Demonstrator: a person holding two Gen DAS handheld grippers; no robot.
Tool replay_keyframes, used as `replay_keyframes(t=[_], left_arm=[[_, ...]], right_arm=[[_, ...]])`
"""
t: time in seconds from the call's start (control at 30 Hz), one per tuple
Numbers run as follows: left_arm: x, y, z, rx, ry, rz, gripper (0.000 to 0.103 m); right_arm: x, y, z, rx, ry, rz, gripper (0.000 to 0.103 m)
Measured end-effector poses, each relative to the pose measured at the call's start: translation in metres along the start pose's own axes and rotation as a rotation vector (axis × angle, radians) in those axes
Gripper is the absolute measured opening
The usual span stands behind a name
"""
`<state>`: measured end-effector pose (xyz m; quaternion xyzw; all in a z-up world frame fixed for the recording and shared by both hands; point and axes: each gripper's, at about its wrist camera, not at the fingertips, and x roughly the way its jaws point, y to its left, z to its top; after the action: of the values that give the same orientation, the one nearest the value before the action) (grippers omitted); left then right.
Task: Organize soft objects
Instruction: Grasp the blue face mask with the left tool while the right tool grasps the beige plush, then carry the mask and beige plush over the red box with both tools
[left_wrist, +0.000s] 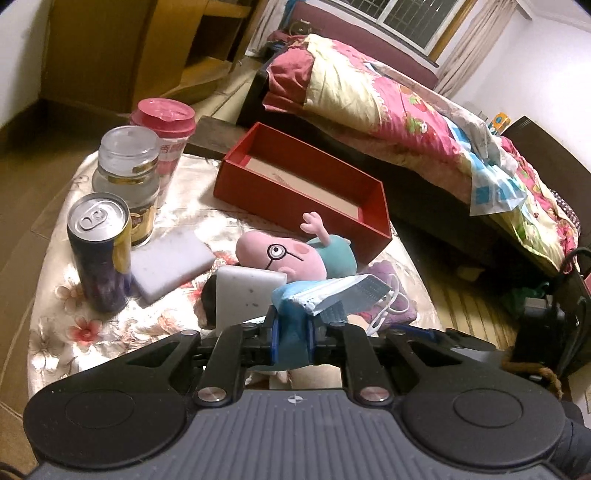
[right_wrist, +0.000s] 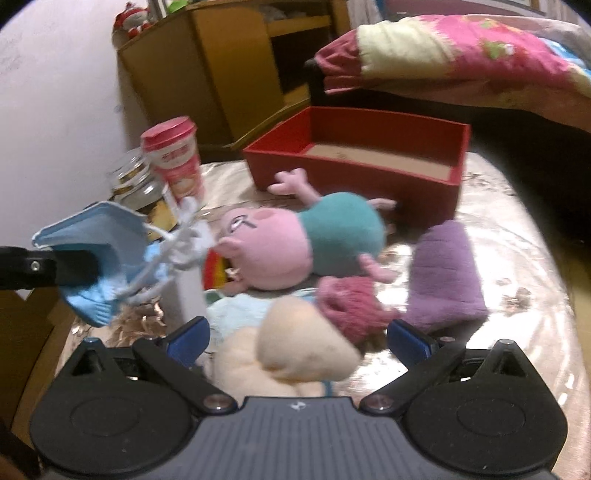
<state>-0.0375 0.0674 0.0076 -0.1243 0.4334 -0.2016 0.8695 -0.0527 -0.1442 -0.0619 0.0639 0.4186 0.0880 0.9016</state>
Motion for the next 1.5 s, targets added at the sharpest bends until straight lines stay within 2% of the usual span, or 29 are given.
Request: replay_keyframes(t=[0.1,0.13,0.17,0.3,0.33,0.6,0.83,1.17,1.3,1.5], left_arm=[[0.002,0.001,0.000,0.002,0.004,0.006,0.011],[0.001,0.002,-0.001,0.007,0.006,0.011,0.011],[0.002,0.002,-0.002,0.009,0.007,0.017,0.011],[0.004,0.001,-0.002,0.018,0.010,0.025,0.012],[0.004,0.001,-0.002,0.022,0.008,0.025,0.012],[0.005,-0.004,0.001,0.033,-0.002,0.039,0.013],[0.003,0.000,0.004,0.019,-0.018,0.052,0.013],[-0.001,-0.018,0.017,0.065,-0.096,0.060,0.013],[-0.001,-0.032,0.029,0.099,-0.157,0.065,0.013],[0.015,-0.047,0.052,0.129,-0.198,0.071,0.013]], right_arm=[[0.012,0.009,-0.001,-0.009,0.025,0.010,0.077],[0.016,0.012,-0.002,-0.018,0.037,0.015,0.070],[0.021,0.015,-0.003,-0.033,0.051,0.008,0.054],[0.023,0.006,-0.004,0.002,0.080,0.019,0.031],[0.019,0.003,-0.002,0.012,0.077,0.021,0.021],[0.008,-0.013,0.002,0.069,0.089,0.083,0.015],[-0.022,-0.019,0.016,0.091,-0.003,0.113,0.014],[-0.047,-0.033,0.037,0.116,-0.124,0.060,0.014],[-0.056,-0.032,0.048,0.099,-0.179,0.043,0.014],[-0.069,-0.036,0.069,0.100,-0.259,0.022,0.014]])
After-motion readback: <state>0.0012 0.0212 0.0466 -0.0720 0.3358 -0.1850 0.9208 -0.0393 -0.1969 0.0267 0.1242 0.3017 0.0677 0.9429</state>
